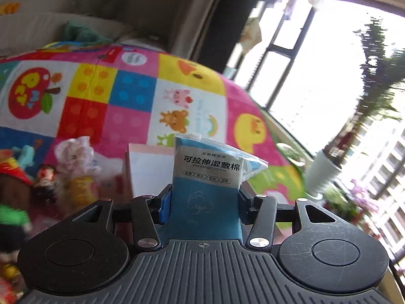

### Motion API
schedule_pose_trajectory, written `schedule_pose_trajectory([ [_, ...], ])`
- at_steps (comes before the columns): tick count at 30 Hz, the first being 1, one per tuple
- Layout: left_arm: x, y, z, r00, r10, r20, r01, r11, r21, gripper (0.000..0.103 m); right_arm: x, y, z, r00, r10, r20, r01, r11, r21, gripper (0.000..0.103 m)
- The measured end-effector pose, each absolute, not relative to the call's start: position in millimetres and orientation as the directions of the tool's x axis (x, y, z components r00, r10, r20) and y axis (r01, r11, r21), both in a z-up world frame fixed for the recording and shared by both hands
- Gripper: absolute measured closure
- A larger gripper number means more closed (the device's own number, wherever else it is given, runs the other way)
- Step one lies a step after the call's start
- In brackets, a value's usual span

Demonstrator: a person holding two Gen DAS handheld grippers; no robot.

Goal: Organize objects
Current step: 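Grasp the blue pack with the left gripper while the right grasps the pink pig figurine, then drop the blue pack and pig figurine into the pink box with both grippers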

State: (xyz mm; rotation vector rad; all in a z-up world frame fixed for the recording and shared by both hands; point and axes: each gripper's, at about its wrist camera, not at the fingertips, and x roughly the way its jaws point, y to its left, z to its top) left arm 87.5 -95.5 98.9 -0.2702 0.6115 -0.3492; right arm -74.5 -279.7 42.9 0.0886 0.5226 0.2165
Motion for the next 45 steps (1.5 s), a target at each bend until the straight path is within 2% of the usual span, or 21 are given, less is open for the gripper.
schedule_pose_trajectory([
  [2, 111, -116, 80, 0.774, -0.326, -0.542, 0.176, 0.934, -0.311, 0.049, -75, -287, 37, 0.842, 0.223, -0.492, -0.170, 0.974, 0.149, 0.048],
  [5, 118, -124, 57, 0.740, -0.155, -0.654, 0.054, 0.984, -0.172, 0.048, -79, -296, 29, 0.843, 0.206, -0.496, -0.166, 0.978, 0.124, 0.048],
  [6, 113, -120, 53, 0.742, -0.146, -0.654, 0.053, 0.986, -0.160, 0.047, -80, -299, 27, 0.846, 0.200, -0.495, -0.165, 0.980, 0.113, 0.048],
  [10, 92, -110, 58, 0.767, -0.168, -0.620, 0.107, 0.985, -0.134, 0.046, -69, -310, 19, 0.840, 0.197, -0.506, -0.151, 0.980, 0.132, 0.048],
  [12, 82, -97, 63, 0.759, -0.220, -0.613, 0.141, 0.974, -0.176, 0.048, -60, -309, 19, 0.842, 0.197, -0.502, -0.146, 0.979, 0.139, 0.048],
  [15, 61, -80, 76, 0.766, -0.267, -0.585, 0.172, 0.961, -0.215, 0.060, -47, -305, 26, 0.855, 0.209, -0.476, -0.167, 0.978, 0.129, 0.048],
  [20, 20, -43, 94, 0.796, -0.327, -0.509, 0.203, 0.937, -0.284, 0.059, -10, -288, 43, 0.867, 0.199, -0.458, -0.188, 0.980, 0.071, 0.048],
  [23, -6, -11, 98, 0.835, -0.294, -0.465, 0.197, 0.949, -0.246, 0.059, 26, -277, 51, 0.858, 0.209, -0.469, -0.215, 0.976, 0.041, 0.048],
  [25, -16, 14, 93, 0.842, -0.262, -0.472, 0.177, 0.960, -0.216, 0.059, 53, -269, 52, 0.837, 0.216, -0.502, -0.231, 0.972, 0.032, 0.047],
  [28, -28, 57, 80, 0.842, -0.191, -0.505, 0.100, 0.974, -0.202, 0.059, 84, -260, 44, 0.793, 0.204, -0.574, -0.227, 0.973, 0.032, 0.040],
  [30, -36, 91, 70, 0.837, -0.142, -0.529, 0.026, 0.975, -0.220, 0.059, 82, -257, 39, 0.796, 0.172, -0.580, -0.199, 0.980, 0.018, 0.039],
  [32, -42, 124, 59, 0.830, -0.096, -0.549, -0.053, 0.967, -0.250, 0.060, 67, -258, 39, 0.824, 0.157, -0.545, -0.190, 0.982, -0.006, 0.034],
  [34, -49, 152, 49, 0.823, -0.055, -0.565, -0.129, 0.951, -0.280, 0.060, 51, -263, 41, 0.863, 0.104, -0.494, -0.145, 0.988, -0.045, 0.022],
  [35, -54, 162, 46, 0.823, -0.058, -0.565, -0.139, 0.944, -0.300, 0.060, 46, -268, 41, 0.874, 0.078, -0.479, -0.116, 0.992, -0.051, 0.022],
  [37, -61, 167, 45, 0.829, -0.111, -0.548, -0.096, 0.937, -0.335, 0.060, 46, -283, 40, 0.872, 0.032, -0.488, -0.049, 0.999, -0.023, 0.021],
  [40, -62, 150, 50, 0.832, -0.221, -0.509, 0.051, 0.944, -0.326, 0.060, 57, -302, 30, 0.836, 0.017, -0.548, 0.018, 0.998, 0.059, 0.019],
  [44, -52, 109, 58, 0.810, -0.311, -0.497, 0.216, 0.946, -0.241, 0.058, 65, -297, 15, 0.786, 0.101, -0.610, 0.006, 0.985, 0.171, 0.019],
  [45, -47, 101, 57, 0.806, -0.319, -0.498, 0.236, 0.946, -0.224, 0.058, 66, -291, 14, 0.781, 0.120, -0.613, -0.003, 0.982, 0.188, 0.015],
])
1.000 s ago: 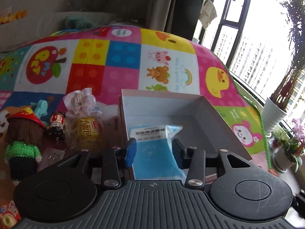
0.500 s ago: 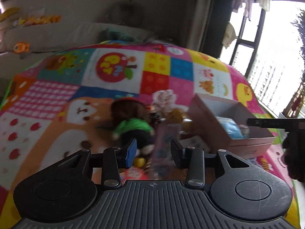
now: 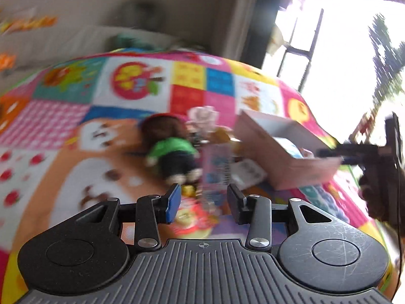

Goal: Organize objects
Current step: 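Drop the blue pack and pig figurine into the pink box with both grippers, then grasp the wooden sticks with the left gripper while the right grasps the yellow keychain toy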

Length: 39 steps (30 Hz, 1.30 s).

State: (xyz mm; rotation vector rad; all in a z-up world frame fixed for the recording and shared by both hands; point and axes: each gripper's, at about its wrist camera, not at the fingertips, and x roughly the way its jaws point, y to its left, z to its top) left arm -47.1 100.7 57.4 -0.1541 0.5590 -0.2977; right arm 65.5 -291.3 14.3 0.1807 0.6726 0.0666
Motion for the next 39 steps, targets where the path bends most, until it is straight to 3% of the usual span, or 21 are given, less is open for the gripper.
schedule_pose_trajectory([
  [8, 6, 62, 40, 0.752, -0.264, -0.604, 0.217, 0.964, -0.152, 0.058, 47, -264, 20, 0.797, 0.180, -0.576, -0.075, 0.976, 0.202, 0.012],
  [17, 48, 50, 24, 0.692, -0.259, -0.674, 0.113, 0.961, -0.253, 0.055, -22, -237, 34, 0.865, 0.189, -0.466, -0.207, 0.978, 0.012, 0.012],
  [18, 49, 51, 24, 0.700, -0.251, -0.669, 0.090, 0.960, -0.266, 0.059, -27, -233, 34, 0.864, 0.195, -0.463, -0.222, 0.975, -0.004, 0.012],
  [21, 42, 58, 29, 0.719, -0.287, -0.633, 0.082, 0.939, -0.334, 0.076, -41, -221, 33, 0.854, 0.221, -0.471, -0.266, 0.964, -0.031, 0.012],
  [24, 21, 74, 43, 0.735, -0.359, -0.575, 0.130, 0.907, -0.400, 0.076, -51, -211, 28, 0.828, 0.258, -0.497, -0.313, 0.949, -0.030, 0.012],
  [27, -10, 100, 60, 0.776, -0.347, -0.526, 0.133, 0.906, -0.402, 0.076, -55, -194, 21, 0.787, 0.308, -0.535, -0.371, 0.929, -0.011, 0.012],
  [35, -66, 171, 66, 0.800, -0.226, -0.556, -0.005, 0.924, -0.383, 0.076, -59, -107, 12, 0.616, 0.502, -0.606, -0.563, 0.819, 0.107, 0.012],
  [39, -80, 199, 56, 0.811, -0.190, -0.553, -0.077, 0.903, -0.423, 0.076, -51, -51, 4, 0.556, 0.533, -0.637, -0.621, 0.777, 0.108, 0.013],
])
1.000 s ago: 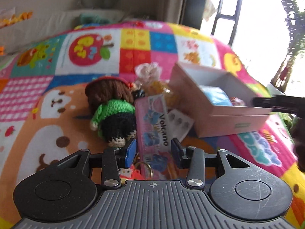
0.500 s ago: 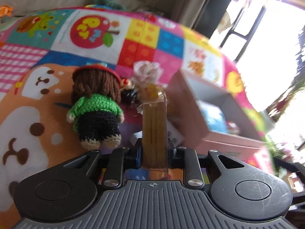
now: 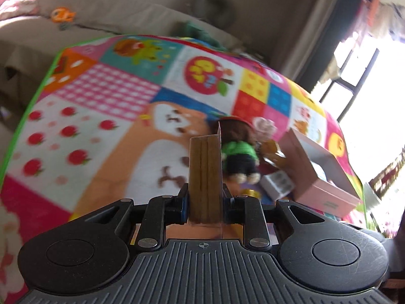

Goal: Organize objects
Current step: 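Grasp the wooden sticks with the left gripper while the right grasps the yellow keychain toy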

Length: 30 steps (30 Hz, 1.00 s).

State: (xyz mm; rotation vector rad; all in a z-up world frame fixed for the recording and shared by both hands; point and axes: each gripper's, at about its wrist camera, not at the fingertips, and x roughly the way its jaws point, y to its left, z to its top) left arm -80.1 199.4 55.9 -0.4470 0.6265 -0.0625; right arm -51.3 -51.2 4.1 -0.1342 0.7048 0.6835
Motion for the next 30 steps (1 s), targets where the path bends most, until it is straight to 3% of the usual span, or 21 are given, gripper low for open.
schedule_pose_trajectory([
  [3, -85, 210, 50, 0.813, -0.197, -0.548, -0.086, 0.890, -0.447, 0.076, -37, -20, -6, 0.543, 0.505, -0.670, -0.626, 0.776, 0.077, 0.025],
  [4, -86, 211, 48, 0.813, -0.203, -0.545, -0.083, 0.887, -0.454, 0.076, -32, -13, -9, 0.539, 0.493, -0.683, -0.624, 0.778, 0.068, 0.038],
  [5, -87, 212, 47, 0.813, -0.212, -0.542, -0.078, 0.884, -0.461, 0.076, -29, -8, -11, 0.548, 0.477, -0.687, -0.617, 0.786, 0.053, 0.042],
  [6, -87, 211, 45, 0.812, -0.220, -0.540, -0.072, 0.881, -0.468, 0.076, -28, -5, -10, 0.568, 0.462, -0.681, -0.613, 0.790, 0.025, 0.056],
  [7, -87, 210, 44, 0.811, -0.230, -0.538, -0.065, 0.878, -0.473, 0.076, -29, -5, -8, 0.560, 0.459, -0.690, -0.623, 0.782, 0.015, 0.062],
  [20, -59, 106, 26, 0.667, -0.517, -0.536, 0.206, 0.820, -0.535, 0.076, -95, -163, -2, 0.576, 0.330, -0.748, -0.538, 0.842, -0.044, 0.061],
  [25, -51, 65, 19, 0.620, -0.520, -0.588, 0.254, 0.842, -0.477, 0.076, -105, -204, -6, 0.666, 0.202, -0.718, -0.387, 0.917, -0.100, 0.034],
  [30, -55, 64, 15, 0.634, -0.429, -0.643, 0.227, 0.899, -0.375, 0.071, -102, -220, -14, 0.681, 0.217, -0.700, -0.336, 0.941, -0.034, 0.022],
])
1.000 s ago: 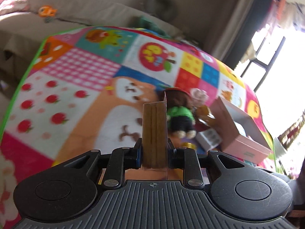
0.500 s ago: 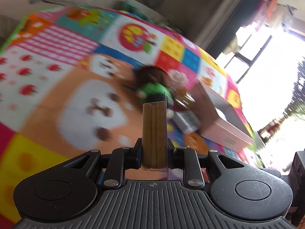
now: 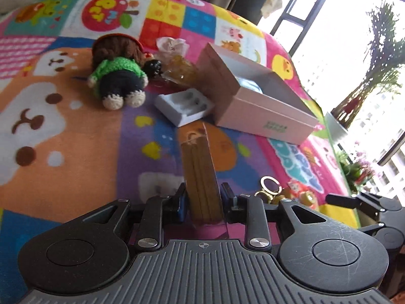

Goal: Organize objects
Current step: 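Grasp the wooden sticks with the left gripper while the right grasps the yellow keychain toy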

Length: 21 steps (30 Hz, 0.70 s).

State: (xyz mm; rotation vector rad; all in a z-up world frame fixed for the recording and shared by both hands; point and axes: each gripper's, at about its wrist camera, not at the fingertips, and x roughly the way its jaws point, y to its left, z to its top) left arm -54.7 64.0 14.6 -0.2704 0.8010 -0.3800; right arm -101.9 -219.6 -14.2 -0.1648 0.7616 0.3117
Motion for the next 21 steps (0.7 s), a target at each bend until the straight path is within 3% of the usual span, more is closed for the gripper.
schedule_pose_trajectory([
  [4, -61, 57, 17, 0.645, -0.403, -0.650, 0.266, 0.915, -0.303, 0.069, -98, -216, -18, 0.684, 0.243, -0.688, -0.317, 0.948, 0.020, 0.012],
  [9, -73, 39, 19, 0.664, -0.345, -0.663, 0.310, 0.934, -0.176, 0.067, -103, -199, -21, 0.693, 0.270, -0.668, -0.348, 0.937, 0.017, 0.010],
  [21, -86, 46, 20, 0.656, -0.370, -0.658, 0.330, 0.924, -0.191, 0.070, -95, -206, -21, 0.720, 0.136, -0.680, -0.217, 0.975, -0.036, 0.005],
])
